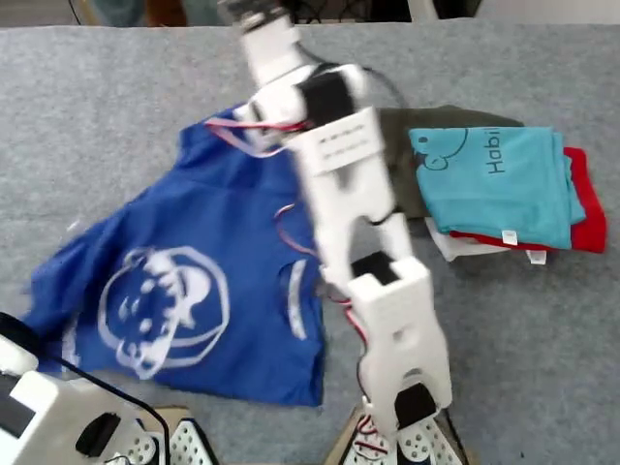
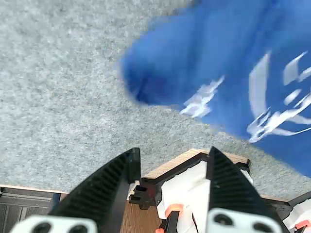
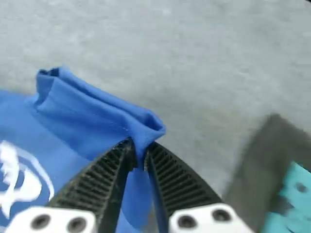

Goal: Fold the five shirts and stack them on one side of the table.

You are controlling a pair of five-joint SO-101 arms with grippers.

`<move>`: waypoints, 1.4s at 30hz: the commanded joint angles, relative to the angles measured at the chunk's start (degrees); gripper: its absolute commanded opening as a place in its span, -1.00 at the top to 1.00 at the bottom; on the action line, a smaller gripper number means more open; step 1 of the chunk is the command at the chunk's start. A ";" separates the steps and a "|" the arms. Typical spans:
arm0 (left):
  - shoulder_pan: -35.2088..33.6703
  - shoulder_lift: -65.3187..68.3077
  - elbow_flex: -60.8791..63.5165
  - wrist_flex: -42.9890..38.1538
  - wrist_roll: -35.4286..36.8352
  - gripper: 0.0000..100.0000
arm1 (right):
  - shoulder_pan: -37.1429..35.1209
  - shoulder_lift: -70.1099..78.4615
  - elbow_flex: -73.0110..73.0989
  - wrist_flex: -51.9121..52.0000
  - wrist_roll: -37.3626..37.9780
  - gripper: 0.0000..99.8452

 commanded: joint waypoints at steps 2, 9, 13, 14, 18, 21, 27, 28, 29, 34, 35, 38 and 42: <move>1.80 -1.93 -0.13 0.79 0.70 0.51 | 4.13 -7.78 11.47 0.26 7.47 0.97; 10.51 -1.93 -4.09 0.79 9.76 0.51 | 4.75 -9.19 22.90 0.18 20.31 0.97; 19.30 -1.93 -12.18 0.79 22.15 0.51 | 4.66 -9.19 28.18 -1.14 25.23 0.97; 21.23 -1.93 -14.55 0.79 25.93 0.51 | 4.66 -9.19 29.85 -1.76 26.11 0.97; 28.00 -1.58 -21.58 0.18 42.02 0.51 | 4.66 -9.19 36.26 -6.51 27.96 0.97; 31.96 0.53 -24.04 -2.81 51.43 0.51 | 4.84 -9.19 38.46 -9.49 27.87 0.97; 33.71 10.37 -26.86 -9.05 67.78 0.52 | 4.84 -9.10 39.34 -10.37 27.96 0.97; 33.80 12.04 -28.09 -9.14 70.07 0.52 | 4.84 -9.10 39.34 -10.37 27.96 0.97; 33.80 13.89 -29.41 -9.14 72.18 0.52 | 4.84 -9.10 39.34 -10.64 27.96 0.97; 33.89 23.12 -35.21 -8.88 76.75 0.52 | 4.75 -6.02 38.64 -11.60 27.96 0.97; 33.89 24.79 -36.00 -8.88 77.19 0.52 | 4.66 -5.32 37.93 -11.52 27.96 0.97; 34.51 28.92 -38.46 -8.88 77.80 0.52 | 4.66 -3.65 35.74 -11.16 27.69 0.97; 36.44 33.05 -41.01 -8.88 78.86 0.52 | 4.66 -2.59 34.86 -11.08 27.60 0.97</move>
